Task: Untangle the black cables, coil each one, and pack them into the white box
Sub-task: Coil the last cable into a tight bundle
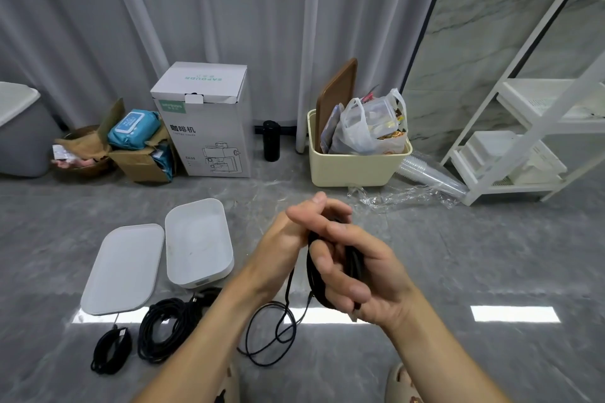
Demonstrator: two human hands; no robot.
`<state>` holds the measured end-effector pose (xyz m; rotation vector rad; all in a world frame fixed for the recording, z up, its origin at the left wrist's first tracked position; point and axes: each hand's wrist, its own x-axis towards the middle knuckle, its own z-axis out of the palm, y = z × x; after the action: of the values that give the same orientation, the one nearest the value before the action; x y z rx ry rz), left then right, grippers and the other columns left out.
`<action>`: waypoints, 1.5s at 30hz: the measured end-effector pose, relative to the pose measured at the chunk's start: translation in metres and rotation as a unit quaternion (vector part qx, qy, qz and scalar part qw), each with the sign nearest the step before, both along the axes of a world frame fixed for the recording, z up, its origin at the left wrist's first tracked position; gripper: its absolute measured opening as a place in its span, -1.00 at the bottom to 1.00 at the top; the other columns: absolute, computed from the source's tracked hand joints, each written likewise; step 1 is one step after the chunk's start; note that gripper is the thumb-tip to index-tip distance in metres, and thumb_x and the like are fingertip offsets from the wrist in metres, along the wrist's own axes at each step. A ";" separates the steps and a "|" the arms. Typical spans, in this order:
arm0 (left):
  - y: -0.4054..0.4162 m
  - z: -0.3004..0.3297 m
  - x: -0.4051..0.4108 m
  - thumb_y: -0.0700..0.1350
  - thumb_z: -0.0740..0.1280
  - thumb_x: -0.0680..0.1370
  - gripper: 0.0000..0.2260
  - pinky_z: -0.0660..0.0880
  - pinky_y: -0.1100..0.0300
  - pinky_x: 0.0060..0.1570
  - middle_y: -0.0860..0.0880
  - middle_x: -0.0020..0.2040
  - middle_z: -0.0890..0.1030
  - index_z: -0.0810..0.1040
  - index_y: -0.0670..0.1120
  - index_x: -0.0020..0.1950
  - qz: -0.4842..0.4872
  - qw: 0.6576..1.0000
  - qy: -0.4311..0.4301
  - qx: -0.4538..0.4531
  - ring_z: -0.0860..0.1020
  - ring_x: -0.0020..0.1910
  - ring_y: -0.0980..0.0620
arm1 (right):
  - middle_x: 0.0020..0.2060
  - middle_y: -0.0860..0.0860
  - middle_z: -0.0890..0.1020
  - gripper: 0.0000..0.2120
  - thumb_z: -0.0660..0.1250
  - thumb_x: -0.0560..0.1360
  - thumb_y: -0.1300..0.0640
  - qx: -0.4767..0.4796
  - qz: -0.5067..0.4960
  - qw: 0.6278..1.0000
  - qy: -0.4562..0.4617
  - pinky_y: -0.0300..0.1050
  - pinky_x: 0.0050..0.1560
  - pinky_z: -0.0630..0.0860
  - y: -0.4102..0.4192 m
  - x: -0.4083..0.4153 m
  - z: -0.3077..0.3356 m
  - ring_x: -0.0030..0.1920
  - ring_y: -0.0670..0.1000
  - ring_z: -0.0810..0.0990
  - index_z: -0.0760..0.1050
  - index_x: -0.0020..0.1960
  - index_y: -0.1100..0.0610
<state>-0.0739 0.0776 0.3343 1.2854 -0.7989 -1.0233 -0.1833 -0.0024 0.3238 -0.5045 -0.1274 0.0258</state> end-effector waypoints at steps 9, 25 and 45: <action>-0.005 0.009 -0.004 0.21 0.18 0.62 -0.59 0.46 0.17 -0.15 -0.06 -0.32 0.52 0.57 0.05 -0.31 -0.015 1.000 0.011 0.008 0.53 -0.25 0.02 | -0.03 0.42 0.62 -0.55 0.04 0.63 0.25 0.128 -0.010 0.992 -0.007 -0.05 -0.40 0.64 0.003 0.011 -0.003 -0.45 0.09 0.66 0.27 0.46 0.42; -0.009 -0.016 0.000 0.24 -0.22 0.66 -0.35 0.32 0.07 0.42 -0.04 0.30 0.60 0.44 -0.09 0.43 -0.093 0.975 0.170 0.105 0.52 0.33 0.08 | 0.33 0.19 0.55 -0.43 0.13 0.49 0.37 0.076 -0.304 0.948 0.054 0.14 0.27 0.50 -0.012 0.012 0.016 0.29 0.25 0.56 0.38 0.47 0.09; -0.007 -0.012 0.013 0.31 -0.13 0.62 -0.25 0.47 0.18 -0.17 -0.21 0.05 0.70 0.57 -0.25 0.24 -0.093 0.957 0.201 0.187 0.65 -0.19 -0.03 | 0.39 -0.12 0.46 -0.53 0.15 0.65 0.23 -0.282 -0.472 0.810 0.205 -0.01 0.51 0.24 -0.038 0.001 0.006 0.40 -0.08 0.45 0.26 0.43 -0.22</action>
<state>-0.0607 0.0710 0.3226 1.2674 -0.4273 -1.5838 -0.1827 -0.0406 0.3295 -1.1041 0.5906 -0.8287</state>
